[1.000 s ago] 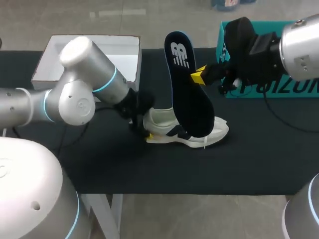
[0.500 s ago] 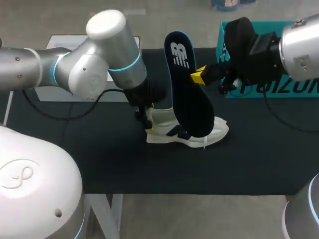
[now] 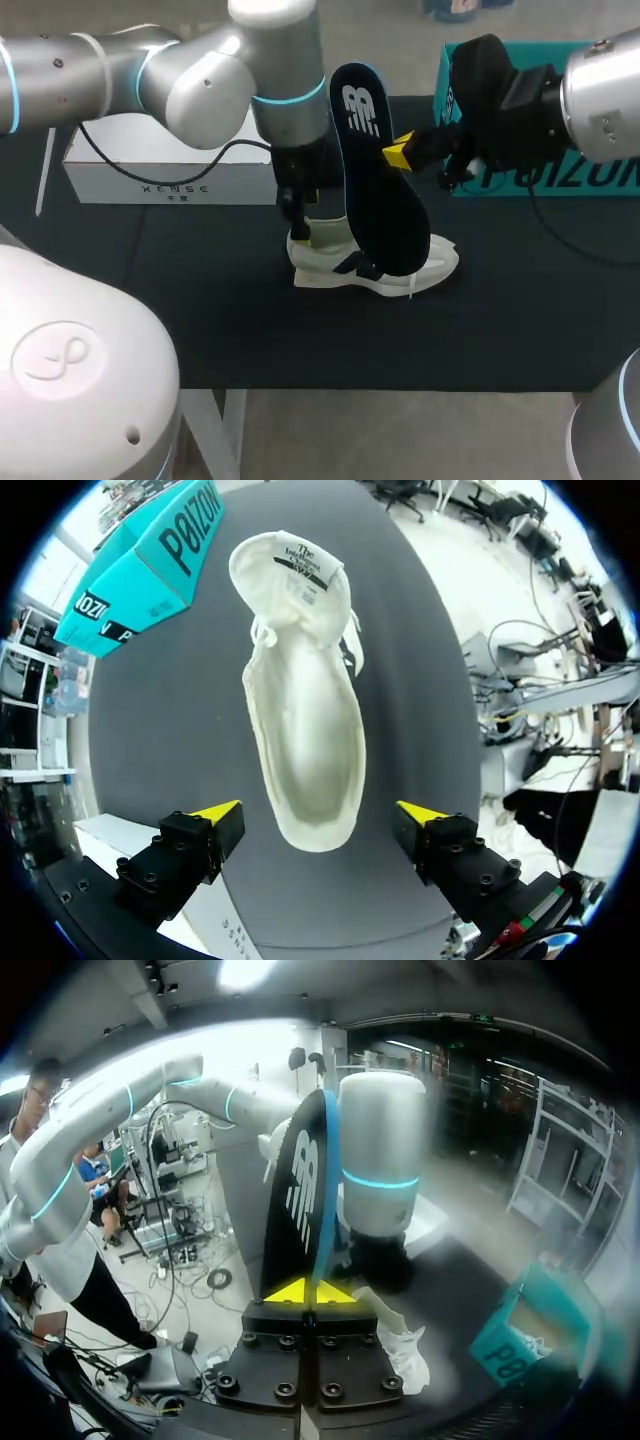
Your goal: Take the shoe out of the shoebox, open the shoe tongue, remove and reinsert the insole, then place the shoe into the shoebox
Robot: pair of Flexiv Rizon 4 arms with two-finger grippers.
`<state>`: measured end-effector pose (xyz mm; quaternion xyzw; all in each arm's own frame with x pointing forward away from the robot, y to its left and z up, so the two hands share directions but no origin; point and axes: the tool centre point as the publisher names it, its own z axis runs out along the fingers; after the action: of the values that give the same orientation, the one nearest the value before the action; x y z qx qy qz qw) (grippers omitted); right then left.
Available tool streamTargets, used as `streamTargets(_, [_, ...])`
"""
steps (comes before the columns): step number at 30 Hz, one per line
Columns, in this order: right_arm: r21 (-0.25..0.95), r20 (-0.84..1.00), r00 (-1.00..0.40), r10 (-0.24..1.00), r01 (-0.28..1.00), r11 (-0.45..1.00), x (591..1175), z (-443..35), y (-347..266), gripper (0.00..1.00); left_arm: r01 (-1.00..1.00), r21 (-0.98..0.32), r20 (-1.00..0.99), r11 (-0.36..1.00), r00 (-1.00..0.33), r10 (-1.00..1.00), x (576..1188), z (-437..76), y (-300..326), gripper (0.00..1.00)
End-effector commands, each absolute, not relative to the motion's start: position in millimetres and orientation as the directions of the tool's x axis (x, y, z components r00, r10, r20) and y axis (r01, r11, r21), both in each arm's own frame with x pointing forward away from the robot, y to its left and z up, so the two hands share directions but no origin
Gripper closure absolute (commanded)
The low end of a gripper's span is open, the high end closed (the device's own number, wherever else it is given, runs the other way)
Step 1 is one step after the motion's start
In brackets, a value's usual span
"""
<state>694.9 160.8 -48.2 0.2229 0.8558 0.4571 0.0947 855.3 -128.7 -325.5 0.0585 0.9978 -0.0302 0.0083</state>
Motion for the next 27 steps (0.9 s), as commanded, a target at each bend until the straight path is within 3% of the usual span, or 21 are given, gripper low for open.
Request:
streamTargets(1, [0.824,0.042,-0.882,0.469,0.296,0.483,697.7,-49.5,164.6,1.00,0.108,-0.015,-0.021,0.994,-0.994,0.108,854.9,-329.3,-127.2,0.00])
streamTargets(13, [0.824,0.042,-0.882,0.469,0.296,0.483,697.7,-49.5,164.6,1.00,0.125,-0.039,-0.034,0.991,-0.992,0.123,857.1,-329.5,-134.2,0.00])
streamTargets(27, [0.824,0.042,-0.882,0.469,0.296,0.483,697.7,-49.5,164.6,1.00,0.121,-0.080,-0.039,0.989,-0.992,0.118,901.3,-354.1,-187.8,0.00])
